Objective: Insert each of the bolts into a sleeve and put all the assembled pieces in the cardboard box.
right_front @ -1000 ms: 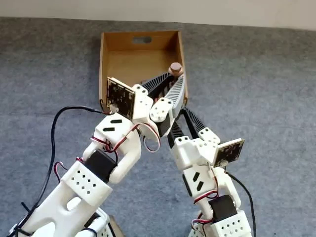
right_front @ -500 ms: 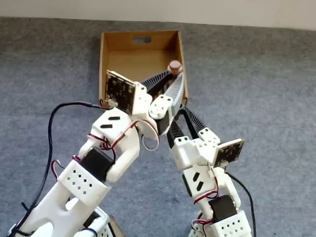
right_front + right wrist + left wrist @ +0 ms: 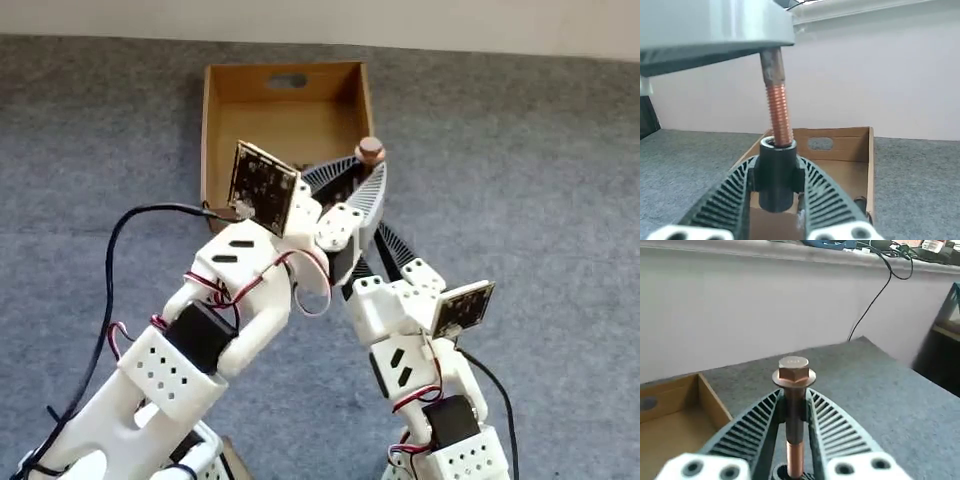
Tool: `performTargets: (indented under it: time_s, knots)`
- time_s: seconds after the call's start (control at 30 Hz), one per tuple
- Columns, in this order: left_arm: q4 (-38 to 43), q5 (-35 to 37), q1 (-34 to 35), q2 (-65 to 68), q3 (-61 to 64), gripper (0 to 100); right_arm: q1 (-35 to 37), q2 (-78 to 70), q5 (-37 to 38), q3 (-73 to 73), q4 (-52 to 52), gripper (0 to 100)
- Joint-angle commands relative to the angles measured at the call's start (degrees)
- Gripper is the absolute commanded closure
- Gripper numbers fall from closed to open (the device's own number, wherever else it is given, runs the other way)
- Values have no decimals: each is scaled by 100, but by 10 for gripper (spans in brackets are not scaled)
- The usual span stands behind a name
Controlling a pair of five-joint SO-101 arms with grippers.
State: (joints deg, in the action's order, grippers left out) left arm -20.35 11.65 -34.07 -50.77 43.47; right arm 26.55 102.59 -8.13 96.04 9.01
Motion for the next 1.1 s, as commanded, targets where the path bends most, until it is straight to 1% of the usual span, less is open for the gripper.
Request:
performTargets:
  time_s: [0.0,0.07,0.13,0.4,0.67,1.07]
  knots:
    - [-26,-501,-110,-31,-330,990,31,101,88,690,-136,993]
    - [-62,-905,-119,-31,-295,990,31,101,88,690,-136,993]
    - [-97,-1055,-119,-40,-268,990,31,101,88,690,-136,993]
    - [-105,-1064,-101,4,-215,990,31,101,88,690,-136,993]
    - [-105,-1073,-66,-31,400,990,31,101,88,690,-136,993]
    - [-114,-1046,-66,-31,418,986,31,101,88,690,-136,993]
